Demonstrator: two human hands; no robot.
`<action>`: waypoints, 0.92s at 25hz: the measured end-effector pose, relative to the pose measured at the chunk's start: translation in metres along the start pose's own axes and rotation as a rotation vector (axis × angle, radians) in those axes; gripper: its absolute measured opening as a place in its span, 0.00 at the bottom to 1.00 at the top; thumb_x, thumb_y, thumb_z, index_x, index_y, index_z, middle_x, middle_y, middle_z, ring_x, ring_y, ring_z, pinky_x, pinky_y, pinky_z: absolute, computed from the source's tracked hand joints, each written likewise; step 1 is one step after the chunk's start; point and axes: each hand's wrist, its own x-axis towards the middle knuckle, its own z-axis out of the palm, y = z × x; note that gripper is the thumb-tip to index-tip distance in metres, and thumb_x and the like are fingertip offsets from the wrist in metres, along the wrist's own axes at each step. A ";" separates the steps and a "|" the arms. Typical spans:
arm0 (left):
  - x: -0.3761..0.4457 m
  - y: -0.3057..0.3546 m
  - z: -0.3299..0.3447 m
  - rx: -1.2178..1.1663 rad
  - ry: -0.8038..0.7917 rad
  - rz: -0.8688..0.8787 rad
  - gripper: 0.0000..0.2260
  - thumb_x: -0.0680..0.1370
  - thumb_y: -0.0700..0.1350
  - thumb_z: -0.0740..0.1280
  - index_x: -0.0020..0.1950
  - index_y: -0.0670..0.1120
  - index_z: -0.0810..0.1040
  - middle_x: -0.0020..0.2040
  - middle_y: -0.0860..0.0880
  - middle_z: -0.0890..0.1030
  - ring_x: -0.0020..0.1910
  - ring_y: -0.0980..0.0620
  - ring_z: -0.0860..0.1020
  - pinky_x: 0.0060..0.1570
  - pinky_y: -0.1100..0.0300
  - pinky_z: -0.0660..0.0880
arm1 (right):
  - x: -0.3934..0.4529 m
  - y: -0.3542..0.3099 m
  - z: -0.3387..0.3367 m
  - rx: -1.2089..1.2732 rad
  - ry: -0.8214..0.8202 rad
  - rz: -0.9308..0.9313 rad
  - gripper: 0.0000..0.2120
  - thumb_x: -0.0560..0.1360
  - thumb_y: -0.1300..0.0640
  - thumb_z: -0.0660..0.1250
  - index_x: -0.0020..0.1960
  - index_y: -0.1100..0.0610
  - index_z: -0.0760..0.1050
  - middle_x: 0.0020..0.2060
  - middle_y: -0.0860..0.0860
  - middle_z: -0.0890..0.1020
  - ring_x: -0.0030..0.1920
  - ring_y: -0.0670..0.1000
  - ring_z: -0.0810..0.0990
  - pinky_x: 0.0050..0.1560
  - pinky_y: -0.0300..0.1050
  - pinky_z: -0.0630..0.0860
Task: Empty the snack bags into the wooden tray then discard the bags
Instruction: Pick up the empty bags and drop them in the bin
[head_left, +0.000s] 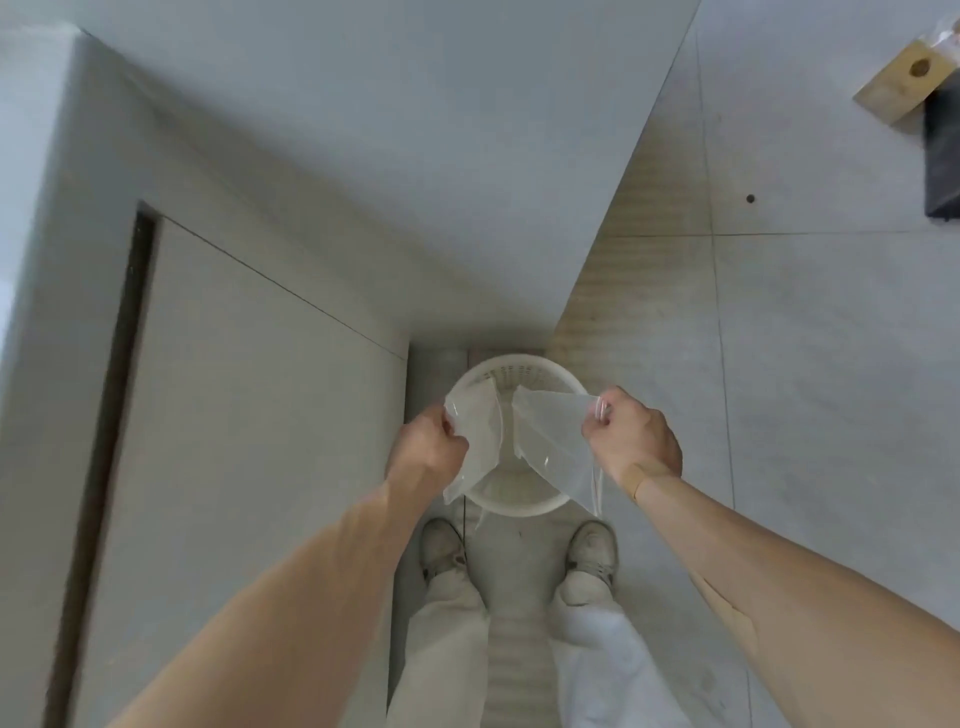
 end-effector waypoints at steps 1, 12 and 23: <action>0.015 -0.006 0.015 0.007 -0.014 -0.008 0.02 0.75 0.38 0.61 0.46 0.45 0.71 0.37 0.50 0.73 0.41 0.47 0.73 0.40 0.59 0.68 | 0.013 0.006 0.017 -0.012 -0.009 0.016 0.06 0.77 0.53 0.60 0.50 0.51 0.76 0.42 0.54 0.80 0.41 0.59 0.76 0.41 0.45 0.73; 0.162 -0.052 0.162 -0.020 -0.137 -0.051 0.03 0.76 0.41 0.63 0.46 0.46 0.70 0.40 0.49 0.75 0.42 0.46 0.76 0.47 0.51 0.80 | 0.139 0.056 0.176 -0.020 -0.118 0.048 0.09 0.77 0.54 0.63 0.55 0.54 0.76 0.49 0.57 0.82 0.50 0.61 0.79 0.44 0.47 0.74; 0.183 -0.059 0.181 -0.187 -0.199 -0.289 0.19 0.75 0.44 0.67 0.66 0.46 0.72 0.58 0.43 0.79 0.55 0.44 0.80 0.57 0.47 0.79 | 0.156 0.063 0.189 -0.083 -0.350 0.062 0.16 0.77 0.55 0.63 0.63 0.58 0.75 0.51 0.56 0.81 0.53 0.57 0.79 0.47 0.43 0.74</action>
